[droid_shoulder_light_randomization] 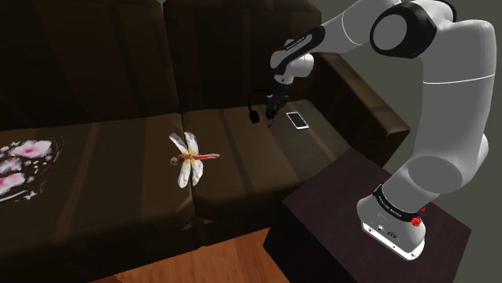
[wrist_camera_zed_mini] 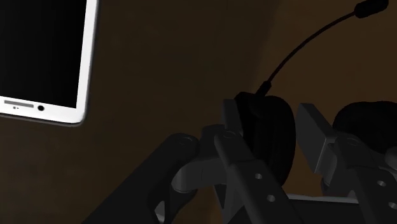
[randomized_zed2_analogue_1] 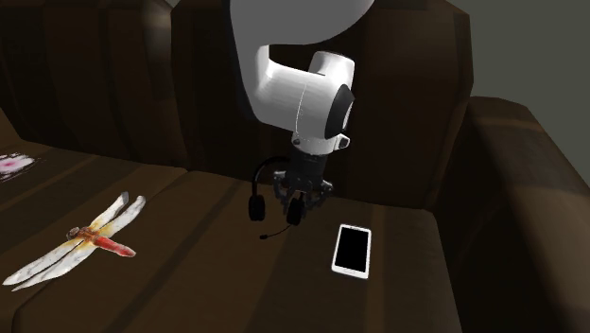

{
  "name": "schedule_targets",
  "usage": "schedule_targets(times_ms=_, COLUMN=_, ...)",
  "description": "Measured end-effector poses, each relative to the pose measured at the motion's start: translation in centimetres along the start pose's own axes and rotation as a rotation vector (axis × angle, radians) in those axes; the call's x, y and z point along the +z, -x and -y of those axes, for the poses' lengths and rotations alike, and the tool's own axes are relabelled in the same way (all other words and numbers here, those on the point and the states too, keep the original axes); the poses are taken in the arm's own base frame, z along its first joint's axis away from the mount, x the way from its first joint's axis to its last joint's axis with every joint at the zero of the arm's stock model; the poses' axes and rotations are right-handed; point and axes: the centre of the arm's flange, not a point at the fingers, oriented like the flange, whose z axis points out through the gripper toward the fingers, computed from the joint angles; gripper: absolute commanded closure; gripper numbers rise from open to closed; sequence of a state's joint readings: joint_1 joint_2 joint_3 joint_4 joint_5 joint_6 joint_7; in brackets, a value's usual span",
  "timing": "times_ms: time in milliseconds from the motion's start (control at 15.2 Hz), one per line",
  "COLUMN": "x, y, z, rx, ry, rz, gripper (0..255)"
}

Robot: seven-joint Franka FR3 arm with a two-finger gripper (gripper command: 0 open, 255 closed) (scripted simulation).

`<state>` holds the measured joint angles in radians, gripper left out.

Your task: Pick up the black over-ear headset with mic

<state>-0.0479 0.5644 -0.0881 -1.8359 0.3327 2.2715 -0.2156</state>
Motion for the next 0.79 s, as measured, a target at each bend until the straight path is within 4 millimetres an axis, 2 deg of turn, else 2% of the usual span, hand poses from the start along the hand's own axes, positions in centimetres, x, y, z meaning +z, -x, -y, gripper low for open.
schedule_targets(times_ms=792, x=-5.3, y=1.2, z=1.0, rx=0.005, ry=-0.007, rz=0.052, gripper=255)
